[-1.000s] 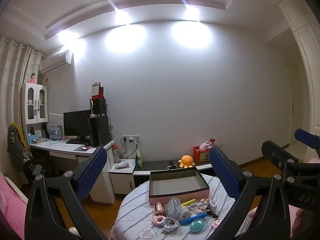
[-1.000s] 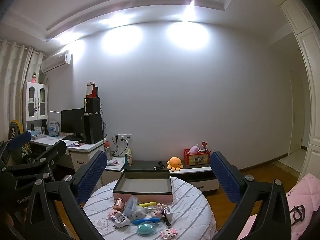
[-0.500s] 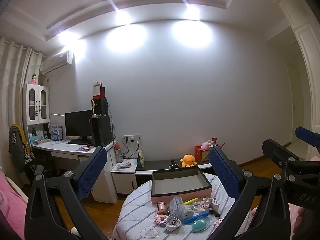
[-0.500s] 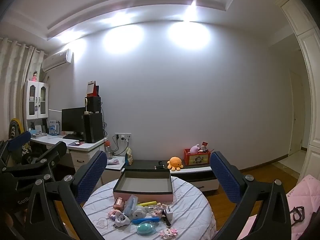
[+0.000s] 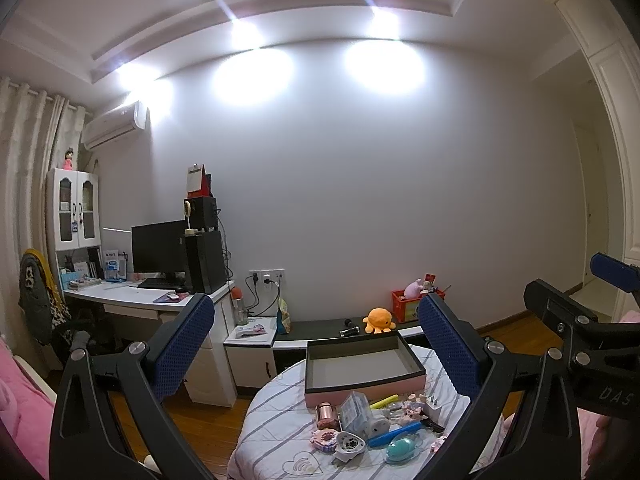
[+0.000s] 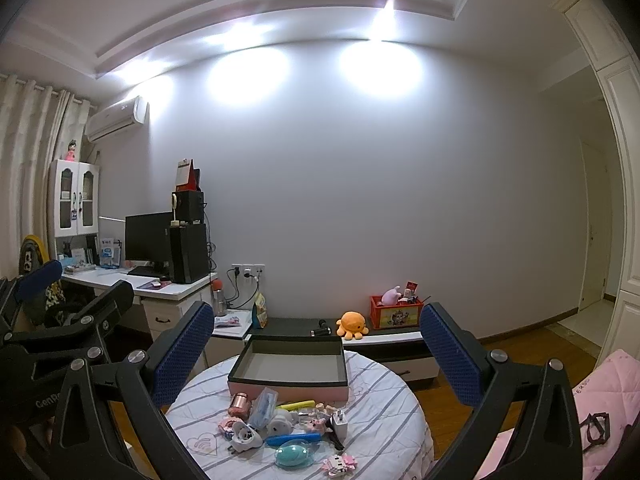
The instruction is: Organize rigid objects
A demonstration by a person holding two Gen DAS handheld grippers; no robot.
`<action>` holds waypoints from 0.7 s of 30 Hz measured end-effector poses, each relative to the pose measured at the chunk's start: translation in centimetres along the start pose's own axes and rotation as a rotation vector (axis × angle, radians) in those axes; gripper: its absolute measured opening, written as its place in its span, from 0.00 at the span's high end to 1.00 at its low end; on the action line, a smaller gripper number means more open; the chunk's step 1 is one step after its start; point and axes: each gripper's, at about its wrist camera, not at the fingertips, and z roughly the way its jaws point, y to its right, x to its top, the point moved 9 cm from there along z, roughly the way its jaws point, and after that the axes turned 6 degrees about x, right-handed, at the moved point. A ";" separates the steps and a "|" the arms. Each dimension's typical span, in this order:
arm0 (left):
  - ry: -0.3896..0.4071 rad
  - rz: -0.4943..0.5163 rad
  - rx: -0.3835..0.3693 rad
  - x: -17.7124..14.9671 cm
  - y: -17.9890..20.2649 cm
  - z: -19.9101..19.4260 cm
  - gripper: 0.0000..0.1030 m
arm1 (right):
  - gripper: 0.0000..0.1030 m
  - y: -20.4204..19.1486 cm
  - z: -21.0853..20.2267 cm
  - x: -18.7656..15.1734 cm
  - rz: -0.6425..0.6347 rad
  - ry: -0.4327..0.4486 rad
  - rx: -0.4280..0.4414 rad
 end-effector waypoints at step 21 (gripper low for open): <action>0.002 -0.005 0.001 0.0 -0.5 -0.3 0.00 | 0.00 0.0 -0.1 -0.1 -0.006 -0.002 0.006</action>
